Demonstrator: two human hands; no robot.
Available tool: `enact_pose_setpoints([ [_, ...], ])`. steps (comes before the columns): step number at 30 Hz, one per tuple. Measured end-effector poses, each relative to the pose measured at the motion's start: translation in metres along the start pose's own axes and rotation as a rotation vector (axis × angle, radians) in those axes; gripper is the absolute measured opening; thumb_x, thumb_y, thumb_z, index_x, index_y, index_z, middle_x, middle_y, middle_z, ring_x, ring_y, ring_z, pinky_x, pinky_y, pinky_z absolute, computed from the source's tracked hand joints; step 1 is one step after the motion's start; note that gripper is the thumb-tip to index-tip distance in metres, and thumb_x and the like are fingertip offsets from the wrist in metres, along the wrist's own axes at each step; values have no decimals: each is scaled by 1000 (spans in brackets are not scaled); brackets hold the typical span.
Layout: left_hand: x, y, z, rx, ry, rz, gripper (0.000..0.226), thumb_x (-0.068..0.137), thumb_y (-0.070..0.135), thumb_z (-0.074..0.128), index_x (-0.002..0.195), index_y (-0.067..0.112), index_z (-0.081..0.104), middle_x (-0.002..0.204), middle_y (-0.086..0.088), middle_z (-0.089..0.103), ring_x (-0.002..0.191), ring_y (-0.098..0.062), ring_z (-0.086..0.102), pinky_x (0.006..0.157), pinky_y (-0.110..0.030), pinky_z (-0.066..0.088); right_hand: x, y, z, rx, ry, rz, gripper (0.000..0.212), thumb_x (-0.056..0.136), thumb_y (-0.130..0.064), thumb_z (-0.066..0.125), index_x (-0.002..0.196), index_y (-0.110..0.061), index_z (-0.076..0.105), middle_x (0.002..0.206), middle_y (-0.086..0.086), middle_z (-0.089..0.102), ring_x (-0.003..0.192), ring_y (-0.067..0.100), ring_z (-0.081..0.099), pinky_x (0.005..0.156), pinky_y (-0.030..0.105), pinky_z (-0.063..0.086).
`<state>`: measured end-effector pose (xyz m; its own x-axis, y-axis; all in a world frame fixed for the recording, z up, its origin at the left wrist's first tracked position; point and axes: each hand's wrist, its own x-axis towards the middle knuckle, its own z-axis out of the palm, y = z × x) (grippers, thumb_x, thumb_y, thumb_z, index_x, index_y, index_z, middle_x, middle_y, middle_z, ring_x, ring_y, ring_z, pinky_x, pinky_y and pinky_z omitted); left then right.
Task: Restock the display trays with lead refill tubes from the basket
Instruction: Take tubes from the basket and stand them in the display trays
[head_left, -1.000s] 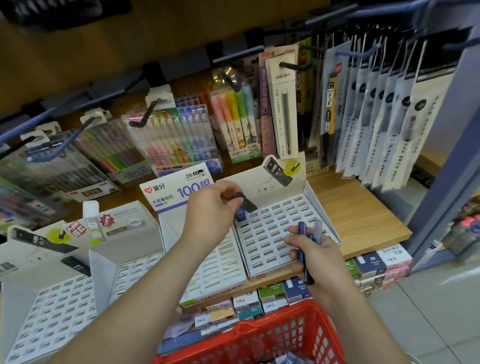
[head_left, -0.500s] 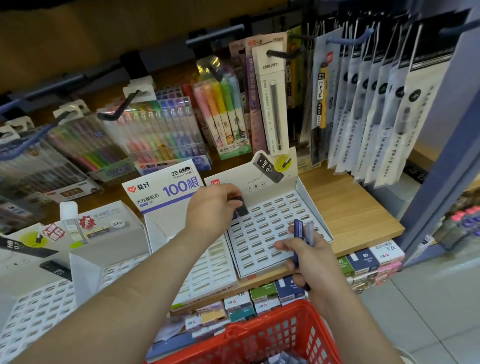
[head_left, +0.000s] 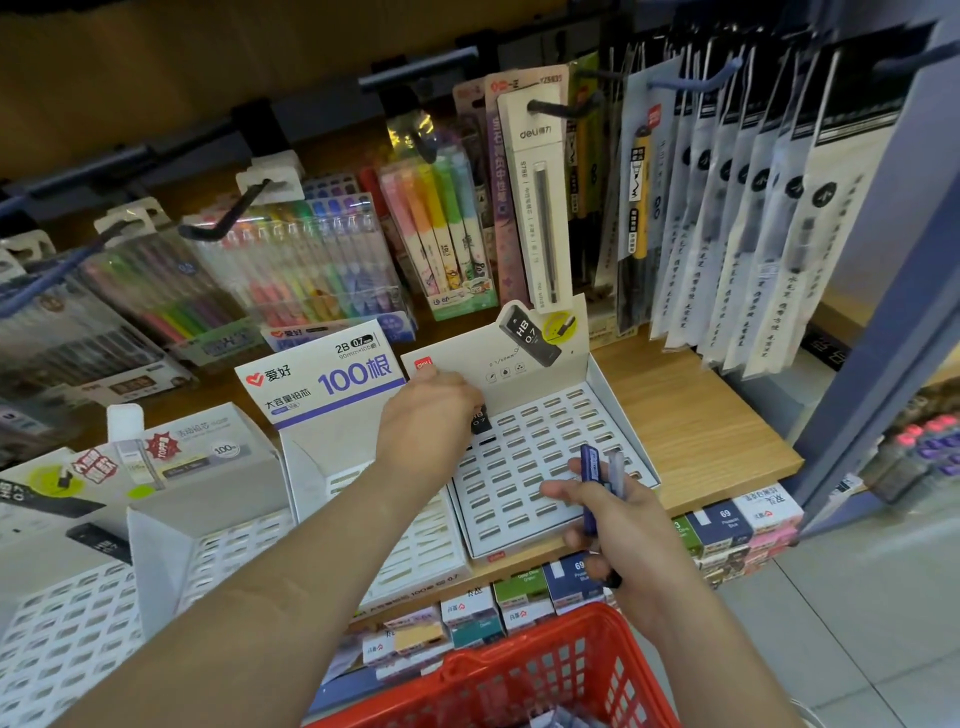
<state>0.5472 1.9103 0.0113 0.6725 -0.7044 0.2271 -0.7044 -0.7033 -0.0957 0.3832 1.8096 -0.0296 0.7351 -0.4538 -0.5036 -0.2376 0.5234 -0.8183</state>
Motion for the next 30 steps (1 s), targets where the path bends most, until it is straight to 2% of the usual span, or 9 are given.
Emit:
enact_pose_setpoints([
  [5, -5, 10, -6, 20, -27, -9, 29, 92, 14, 51, 115, 26, 66, 112, 7, 63, 107, -18, 47, 77, -30, 45, -2, 0, -1, 33, -39, -24, 18, 92, -10, 65, 110, -9, 62, 100, 6, 75, 47, 11, 51, 36, 20, 28],
  [8, -22, 23, -21, -546, -19, -205, 23, 95, 24, 54, 111, 25, 70, 108, 11, 69, 101, -8, 59, 86, -21, 44, -7, -5, 2, 48, -119, -70, 6, 91, -12, 67, 96, -10, 64, 94, 9, 76, 48, 10, 47, 37, 18, 28],
  [11, -47, 39, -38, -1210, -191, -359, 20, 93, 29, 59, 108, 27, 72, 96, 11, 72, 72, 7, 60, 68, -17, 47, -11, -12, 6, 6, -215, -85, 17, 87, -12, 70, 101, -8, 63, 77, 9, 72, 46, 9, 42, 37, 17, 27],
  [14, -63, 40, -40, -1322, -191, -383, 18, 87, 21, 67, 102, 30, 73, 90, 4, 72, 72, -2, 60, 62, -20, 49, -14, -18, 9, -76, -303, -94, 23, 86, -10, 71, 105, -3, 62, 71, 9, 68, 44, 8, 37, 36, 18, 24],
  [18, -71, 34, -43, -1557, -24, -589, 13, 80, 3, 72, 86, 14, 74, 80, -8, 71, 69, -15, 65, 63, -24, 54, -16, -21, 11, -1, -301, -137, 26, 84, -4, 71, 109, -7, 63, 77, 10, 69, 42, 8, 35, 35, 16, 23],
  [21, -78, 31, -44, -1593, 0, -657, 10, 77, 3, 74, 83, 11, 72, 74, -12, 71, 63, -20, 65, 63, -28, 56, -18, -22, 14, 92, -276, -177, 10, 87, -4, 68, 96, -5, 65, 80, 9, 70, 44, 8, 38, 36, 16, 23],
  [23, -81, 33, -45, -1570, -17, -668, 9, 76, 5, 75, 82, 9, 70, 73, -14, 72, 64, -22, 65, 65, -31, 56, -18, -20, 19, 171, -253, -164, 5, 87, -6, 67, 87, -10, 64, 72, 4, 64, 49, 8, 41, 36, 16, 22],
  [26, -84, 38, -44, -1495, -53, -633, 12, 76, 11, 77, 83, 7, 69, 72, -12, 72, 65, -20, 66, 68, -33, 57, -18, -17, 24, 223, -214, -136, 7, 88, -11, 68, 94, -12, 64, 68, 0, 56, 53, 7, 44, 36, 16, 24],
  [30, -85, 40, -44, -1318, -56, -536, 2, 77, 22, 77, 77, 20, 75, 73, -4, 72, 69, -17, 65, 73, -36, 58, -15, -13, 24, 195, -178, -116, 7, 93, -14, 62, 98, -10, 65, 65, 4, 56, 49, 6, 38, 37, 17, 24],
])
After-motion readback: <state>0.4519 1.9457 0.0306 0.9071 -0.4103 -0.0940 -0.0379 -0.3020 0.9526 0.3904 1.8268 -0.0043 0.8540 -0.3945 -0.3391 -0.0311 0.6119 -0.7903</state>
